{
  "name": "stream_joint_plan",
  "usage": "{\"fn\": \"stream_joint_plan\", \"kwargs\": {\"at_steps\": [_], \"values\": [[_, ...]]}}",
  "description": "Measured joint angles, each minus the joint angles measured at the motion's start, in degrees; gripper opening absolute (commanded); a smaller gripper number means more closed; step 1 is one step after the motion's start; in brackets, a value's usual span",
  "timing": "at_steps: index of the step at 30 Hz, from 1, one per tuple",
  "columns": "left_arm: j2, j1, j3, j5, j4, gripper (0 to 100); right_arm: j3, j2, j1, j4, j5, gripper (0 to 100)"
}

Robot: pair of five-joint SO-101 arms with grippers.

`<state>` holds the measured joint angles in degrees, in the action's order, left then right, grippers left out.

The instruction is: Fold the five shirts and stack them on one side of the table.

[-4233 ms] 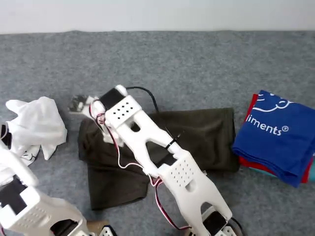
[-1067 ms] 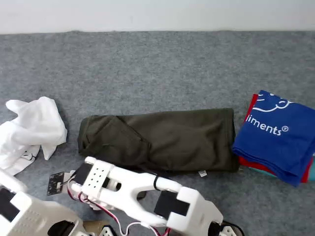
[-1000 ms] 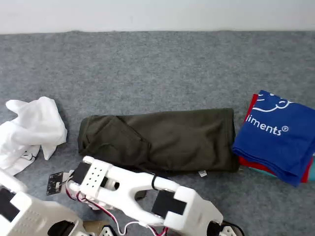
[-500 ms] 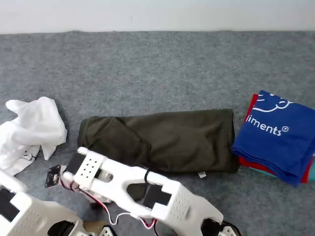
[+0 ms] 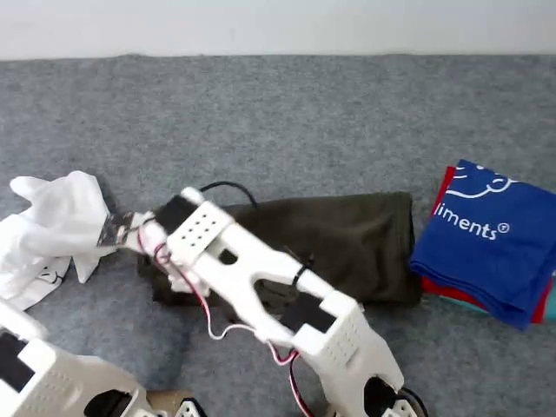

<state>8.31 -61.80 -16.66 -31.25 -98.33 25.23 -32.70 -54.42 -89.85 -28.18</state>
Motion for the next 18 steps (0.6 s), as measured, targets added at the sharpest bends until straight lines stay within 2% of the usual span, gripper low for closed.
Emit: {"fn": "stream_joint_plan", "kwargs": {"at_steps": [7, 14, 18], "values": [[0.00, 0.00, 0.00, 0.00, 0.00, 1, 0.00, 0.00, 5.10, 3.96, -0.26, 2.9], [0.00, 0.00, 0.00, 0.00, 0.00, 1, 0.00, 0.00, 9.76, 4.31, -0.26, 26.8], [0.00, 0.00, 0.00, 0.00, 0.00, 1, 0.00, -0.53, 12.57, 4.84, -0.26, 22.9]]}}
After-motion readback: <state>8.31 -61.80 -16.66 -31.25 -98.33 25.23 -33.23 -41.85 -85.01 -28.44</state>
